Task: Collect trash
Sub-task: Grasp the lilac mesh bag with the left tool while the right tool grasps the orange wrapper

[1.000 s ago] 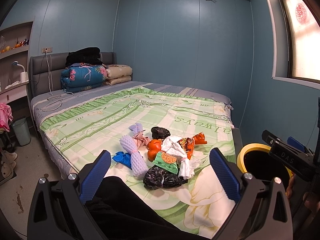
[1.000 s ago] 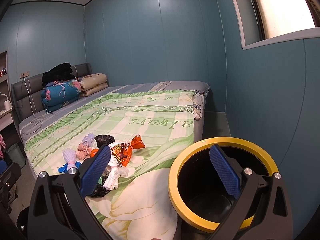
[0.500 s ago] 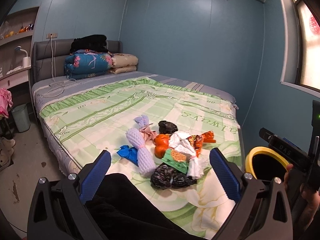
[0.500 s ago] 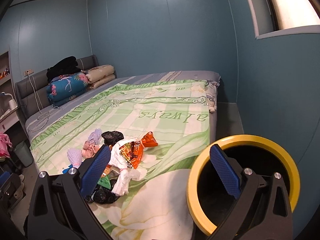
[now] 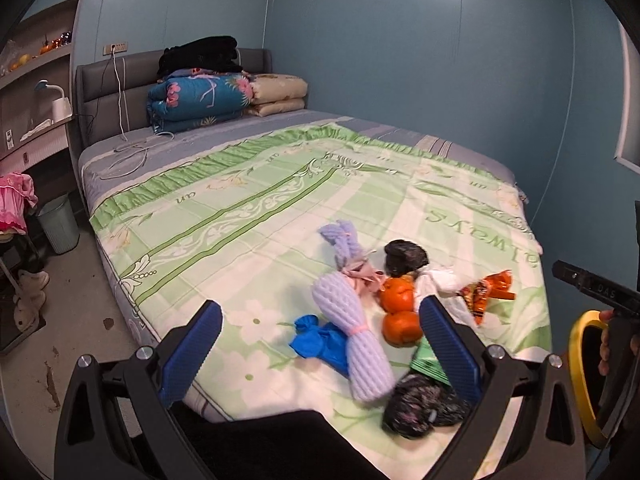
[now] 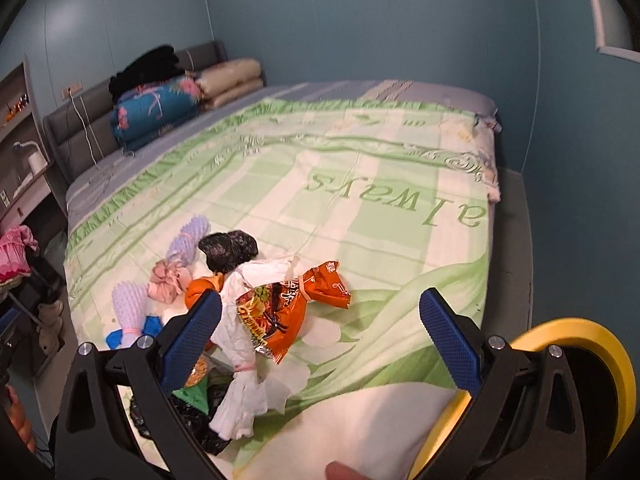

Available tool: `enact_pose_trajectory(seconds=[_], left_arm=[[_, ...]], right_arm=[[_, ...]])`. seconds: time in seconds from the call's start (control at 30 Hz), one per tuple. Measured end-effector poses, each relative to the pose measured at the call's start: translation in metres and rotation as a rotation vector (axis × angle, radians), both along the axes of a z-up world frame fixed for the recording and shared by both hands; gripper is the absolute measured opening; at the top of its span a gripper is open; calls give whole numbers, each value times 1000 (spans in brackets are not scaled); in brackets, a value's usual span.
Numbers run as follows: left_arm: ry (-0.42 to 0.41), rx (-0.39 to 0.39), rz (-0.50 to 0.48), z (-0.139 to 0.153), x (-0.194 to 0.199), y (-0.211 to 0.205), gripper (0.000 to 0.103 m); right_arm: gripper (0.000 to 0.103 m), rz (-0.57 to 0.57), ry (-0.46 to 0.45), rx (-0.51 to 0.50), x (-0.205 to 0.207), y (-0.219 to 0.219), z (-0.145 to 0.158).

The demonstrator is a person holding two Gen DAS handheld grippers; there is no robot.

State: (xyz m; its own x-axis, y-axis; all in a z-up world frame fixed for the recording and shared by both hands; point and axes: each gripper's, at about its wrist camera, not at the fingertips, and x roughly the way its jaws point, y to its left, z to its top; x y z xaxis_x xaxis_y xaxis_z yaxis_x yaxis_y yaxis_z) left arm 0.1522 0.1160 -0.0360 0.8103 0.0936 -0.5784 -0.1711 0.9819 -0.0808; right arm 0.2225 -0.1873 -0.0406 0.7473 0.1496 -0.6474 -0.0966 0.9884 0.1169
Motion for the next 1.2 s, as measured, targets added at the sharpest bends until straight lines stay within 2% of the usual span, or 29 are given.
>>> enact_pose_trajectory(seconds=[0.2,0.33,0.47,0.6,0.77,0.83,0.93,1.0,1.03,1.07,1.13,1.2], left_arm=[[82,26,-32,-22,48,10,95],[126,4,-40,-36,72,17,95],[150,41,-39,-48,92,18,95],[178,33,-33,-58,106,22,95],[201,46,-45,-65,118,22,95],[215,29,-51,-69,123,24,95],[233,6,-66,-75,133,24,95],[242,10,-76,-80,138,21,95],[243,6,-82,-82,140,21,95],[246,3,-86,-83,141,20,95],[248,4,-92,-87,143,17,94],[255,-4,-111,-91,145,15,86]], right_arm=[[95,28,194,96,69,7,-36],[95,-2,272,154,97,5,-50],[95,-23,330,152,114,9,-60],[95,-43,352,118,124,12,-66],[95,-89,414,137,135,9,-81],[95,-120,416,149,136,5,-83],[95,-104,427,128,140,9,-88],[91,-98,446,141,143,11,-92],[81,-98,455,139,145,13,-95],[76,-97,458,132,147,14,-96],[75,-93,466,127,149,16,-99],[74,-89,473,121,150,19,-102]])
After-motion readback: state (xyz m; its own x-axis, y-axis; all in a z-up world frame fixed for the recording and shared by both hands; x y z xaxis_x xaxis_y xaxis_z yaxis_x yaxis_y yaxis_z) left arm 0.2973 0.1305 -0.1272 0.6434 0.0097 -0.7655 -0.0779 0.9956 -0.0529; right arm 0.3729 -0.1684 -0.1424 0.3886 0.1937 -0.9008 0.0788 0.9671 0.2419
